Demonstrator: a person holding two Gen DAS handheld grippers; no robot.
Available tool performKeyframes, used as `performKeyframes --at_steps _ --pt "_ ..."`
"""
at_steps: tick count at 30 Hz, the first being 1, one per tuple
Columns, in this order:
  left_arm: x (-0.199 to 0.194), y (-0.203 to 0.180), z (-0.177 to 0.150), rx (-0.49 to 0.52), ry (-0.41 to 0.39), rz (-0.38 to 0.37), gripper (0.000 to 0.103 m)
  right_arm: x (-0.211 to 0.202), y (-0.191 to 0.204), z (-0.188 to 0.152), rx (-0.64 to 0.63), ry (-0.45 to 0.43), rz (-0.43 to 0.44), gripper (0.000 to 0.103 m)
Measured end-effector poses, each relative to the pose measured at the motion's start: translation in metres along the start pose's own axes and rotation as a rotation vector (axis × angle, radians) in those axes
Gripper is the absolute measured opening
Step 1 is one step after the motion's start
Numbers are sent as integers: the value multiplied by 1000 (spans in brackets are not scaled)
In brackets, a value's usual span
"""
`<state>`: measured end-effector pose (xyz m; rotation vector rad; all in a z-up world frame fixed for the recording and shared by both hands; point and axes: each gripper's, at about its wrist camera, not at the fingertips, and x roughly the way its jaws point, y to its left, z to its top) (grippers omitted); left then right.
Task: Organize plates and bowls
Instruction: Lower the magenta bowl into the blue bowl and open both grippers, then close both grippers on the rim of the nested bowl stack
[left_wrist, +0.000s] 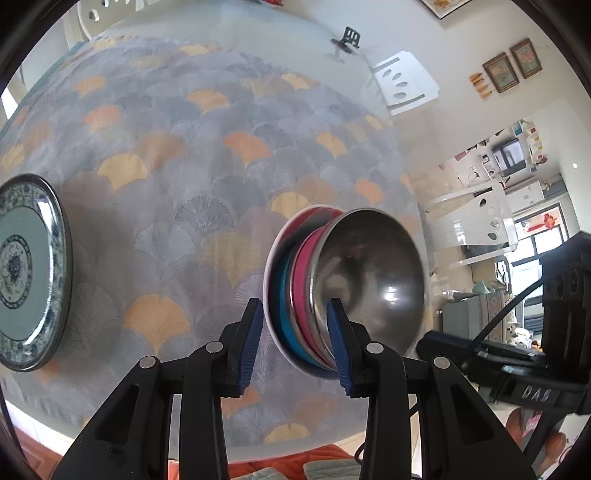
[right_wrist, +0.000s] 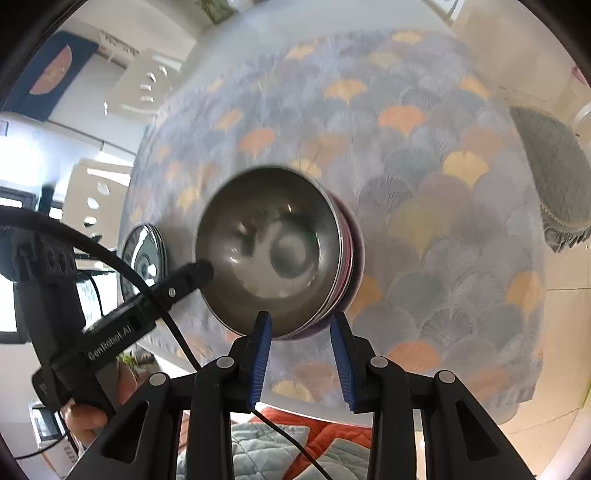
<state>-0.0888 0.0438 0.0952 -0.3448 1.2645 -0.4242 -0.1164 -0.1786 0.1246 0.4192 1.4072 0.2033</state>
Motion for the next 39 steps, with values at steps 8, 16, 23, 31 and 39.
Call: performKeyframes --at_steps 8,16,23,31,39 --pt "-37 -28 1 95 -70 -44 33 -40 12 -2 -35 -162 5 55" --pt "-57 -40 -2 120 -116 -74 33 -64 24 -11 -87 -280 25 59" --pt "-47 -41 4 94 -99 -56 46 -58 26 -6 -120 -279 -52 77" --pt "-12 -14 16 -26 -15 -36 70 -22 16 18 -164 -156 -138 77" --pt "21 9 14 -80 80 -30 70 19 8 25 -160 -79 -172 77"
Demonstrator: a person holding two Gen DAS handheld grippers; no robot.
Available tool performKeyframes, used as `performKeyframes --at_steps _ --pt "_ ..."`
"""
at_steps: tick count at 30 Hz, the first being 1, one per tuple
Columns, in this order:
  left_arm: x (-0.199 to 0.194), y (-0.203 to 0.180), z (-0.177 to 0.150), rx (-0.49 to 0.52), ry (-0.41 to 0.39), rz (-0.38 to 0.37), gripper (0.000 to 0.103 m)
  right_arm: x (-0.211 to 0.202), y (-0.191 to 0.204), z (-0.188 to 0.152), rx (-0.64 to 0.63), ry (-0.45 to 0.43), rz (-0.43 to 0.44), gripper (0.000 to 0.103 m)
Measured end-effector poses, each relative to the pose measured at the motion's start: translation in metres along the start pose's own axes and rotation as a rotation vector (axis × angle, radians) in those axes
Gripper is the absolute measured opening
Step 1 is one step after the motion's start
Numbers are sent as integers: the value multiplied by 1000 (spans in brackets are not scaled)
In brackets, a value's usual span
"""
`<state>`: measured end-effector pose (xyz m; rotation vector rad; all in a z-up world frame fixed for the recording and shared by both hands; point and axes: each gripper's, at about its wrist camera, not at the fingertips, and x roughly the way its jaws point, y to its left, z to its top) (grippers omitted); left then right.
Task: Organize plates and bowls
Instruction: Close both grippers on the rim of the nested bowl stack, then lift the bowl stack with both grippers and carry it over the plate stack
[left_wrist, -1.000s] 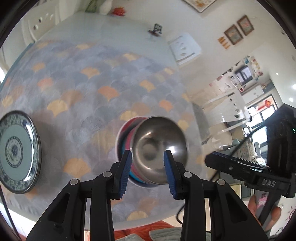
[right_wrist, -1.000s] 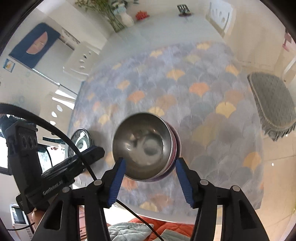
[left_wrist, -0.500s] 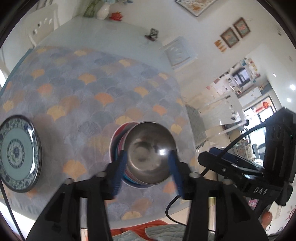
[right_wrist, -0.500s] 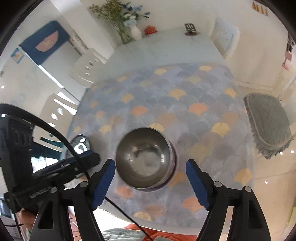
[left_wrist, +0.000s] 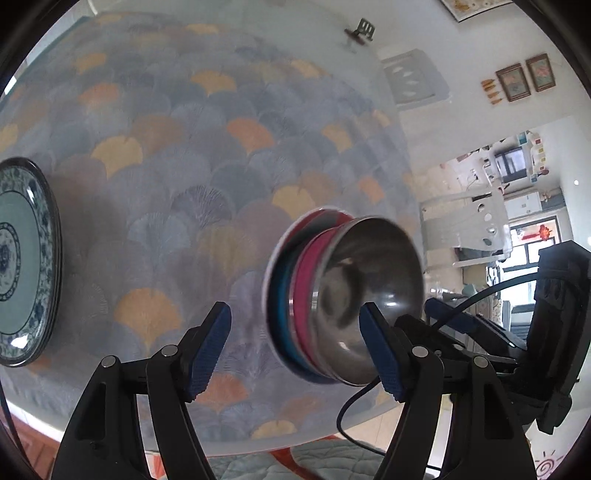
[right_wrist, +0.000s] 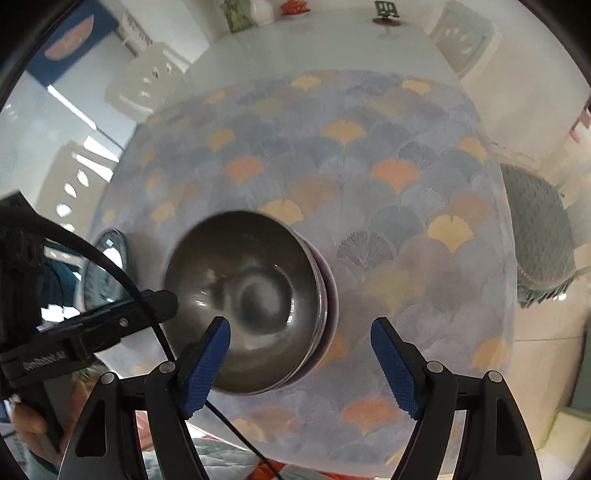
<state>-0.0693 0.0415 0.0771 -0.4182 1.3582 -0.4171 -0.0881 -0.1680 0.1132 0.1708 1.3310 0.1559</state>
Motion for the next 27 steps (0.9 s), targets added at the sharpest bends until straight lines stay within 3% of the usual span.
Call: performKeyframes --at_steps 17,22,27 --pt "30 7 9 12 38 3 68 47 -24 3 144 100 149 77" --pt "33 9 13 11 33 -6 64 51 -25 4 160 93 165 77" --pt "41 12 16 9 57 -24 54 61 -27 5 171 112 182 76"
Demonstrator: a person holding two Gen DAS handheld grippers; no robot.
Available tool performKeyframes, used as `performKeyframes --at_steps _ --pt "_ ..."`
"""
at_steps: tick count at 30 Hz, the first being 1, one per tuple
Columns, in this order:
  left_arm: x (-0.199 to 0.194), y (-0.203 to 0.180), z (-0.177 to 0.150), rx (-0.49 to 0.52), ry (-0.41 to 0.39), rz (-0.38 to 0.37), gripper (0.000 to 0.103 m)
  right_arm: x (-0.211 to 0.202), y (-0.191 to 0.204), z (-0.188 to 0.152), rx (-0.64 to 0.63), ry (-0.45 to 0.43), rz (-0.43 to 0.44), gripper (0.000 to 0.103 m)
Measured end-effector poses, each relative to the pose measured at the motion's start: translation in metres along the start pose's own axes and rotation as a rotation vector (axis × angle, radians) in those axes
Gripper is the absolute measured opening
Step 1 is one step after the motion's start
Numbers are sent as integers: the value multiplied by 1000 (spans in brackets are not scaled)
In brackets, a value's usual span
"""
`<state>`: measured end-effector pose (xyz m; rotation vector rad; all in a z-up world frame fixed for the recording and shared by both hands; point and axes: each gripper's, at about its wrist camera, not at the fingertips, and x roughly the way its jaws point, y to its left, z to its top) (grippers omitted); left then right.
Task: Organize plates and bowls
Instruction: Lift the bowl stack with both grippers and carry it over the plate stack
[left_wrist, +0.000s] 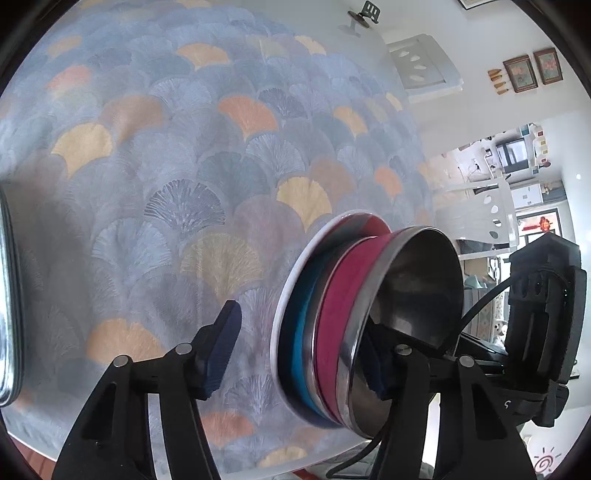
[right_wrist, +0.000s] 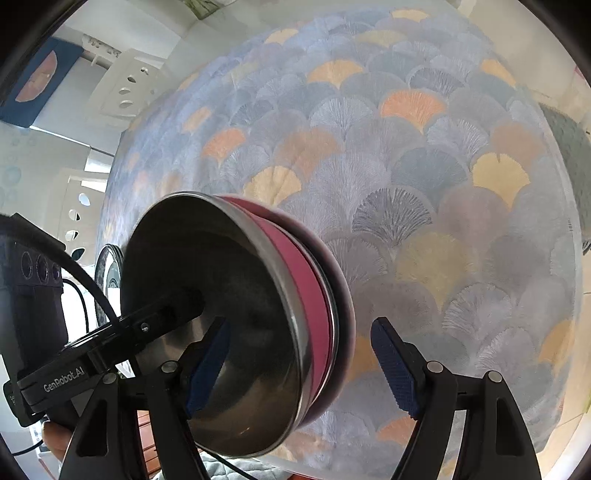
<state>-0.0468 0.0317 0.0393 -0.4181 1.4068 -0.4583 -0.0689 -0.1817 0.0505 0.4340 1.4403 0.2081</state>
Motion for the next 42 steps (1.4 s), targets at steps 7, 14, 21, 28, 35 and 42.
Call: performKeyframes --at_steps 7,14,21,28,35,42 --pt "14 4 3 -28 47 -80 51 13 -11 3 57 57 114 60" --pt "13 -3 4 -22 37 -42 47 13 -12 4 63 69 127 59" --pt "-6 0 5 -39 -27 -38 47 6 2 11 44 54 106 58" --pt "-64 7 14 -1 -124 -42 47 -14 49 21 26 16 110 58" --pt "-152 36 18 36 -246 -4 47 -28 141 19 -34 -55 142 58" --pt "-210 99 5 -27 -332 54 47 -1 229 4 -124 -50 173 58"
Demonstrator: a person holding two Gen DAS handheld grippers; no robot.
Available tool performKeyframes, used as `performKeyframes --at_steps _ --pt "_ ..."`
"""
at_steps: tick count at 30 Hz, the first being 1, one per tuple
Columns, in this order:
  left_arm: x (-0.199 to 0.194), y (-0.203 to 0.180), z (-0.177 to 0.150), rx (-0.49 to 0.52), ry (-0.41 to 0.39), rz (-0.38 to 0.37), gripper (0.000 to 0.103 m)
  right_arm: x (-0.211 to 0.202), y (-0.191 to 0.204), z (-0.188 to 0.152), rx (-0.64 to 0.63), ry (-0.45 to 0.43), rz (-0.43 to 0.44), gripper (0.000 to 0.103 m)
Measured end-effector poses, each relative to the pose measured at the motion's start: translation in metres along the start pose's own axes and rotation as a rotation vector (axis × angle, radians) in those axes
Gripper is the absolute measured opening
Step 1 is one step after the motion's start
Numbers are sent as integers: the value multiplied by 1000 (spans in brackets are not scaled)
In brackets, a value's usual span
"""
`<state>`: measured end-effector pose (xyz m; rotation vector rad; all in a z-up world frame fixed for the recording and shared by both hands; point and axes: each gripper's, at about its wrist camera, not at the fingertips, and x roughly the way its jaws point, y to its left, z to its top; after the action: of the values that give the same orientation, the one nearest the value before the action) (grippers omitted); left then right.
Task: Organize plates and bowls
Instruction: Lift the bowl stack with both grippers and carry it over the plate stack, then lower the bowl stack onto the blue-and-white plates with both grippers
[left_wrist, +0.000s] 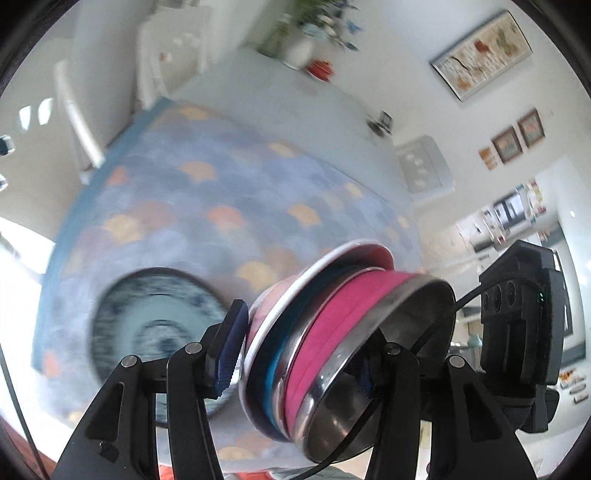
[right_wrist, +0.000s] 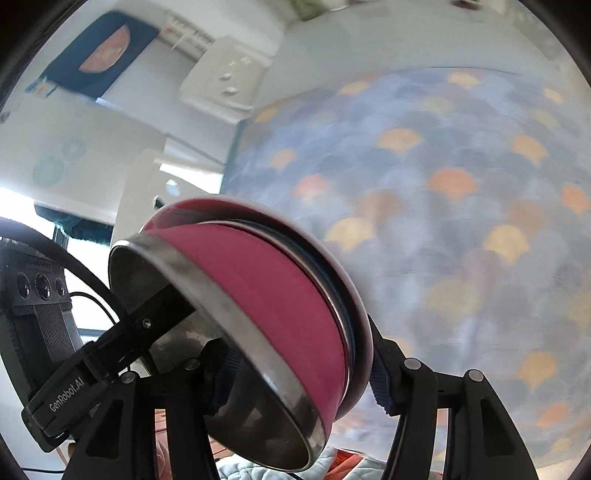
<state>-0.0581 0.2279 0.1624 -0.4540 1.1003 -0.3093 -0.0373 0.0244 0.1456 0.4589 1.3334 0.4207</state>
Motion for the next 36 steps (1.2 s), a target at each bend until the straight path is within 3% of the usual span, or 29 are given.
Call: performKeyframes --at_steps 9,18,26,36 --pt "-6 82 -2 -60 41 11 47 77 51 -11 -5 92 -26 58" --pt "21 125 -9 -93 144 -14 47 127 48 -13 49 187 -99 58" --pt "34 141 -6 -91 200 -31 47 140 49 -8 49 201 -124 59" --pt "18 148 -7 -120 149 -85 47 116 50 -6 49 136 -117 59"
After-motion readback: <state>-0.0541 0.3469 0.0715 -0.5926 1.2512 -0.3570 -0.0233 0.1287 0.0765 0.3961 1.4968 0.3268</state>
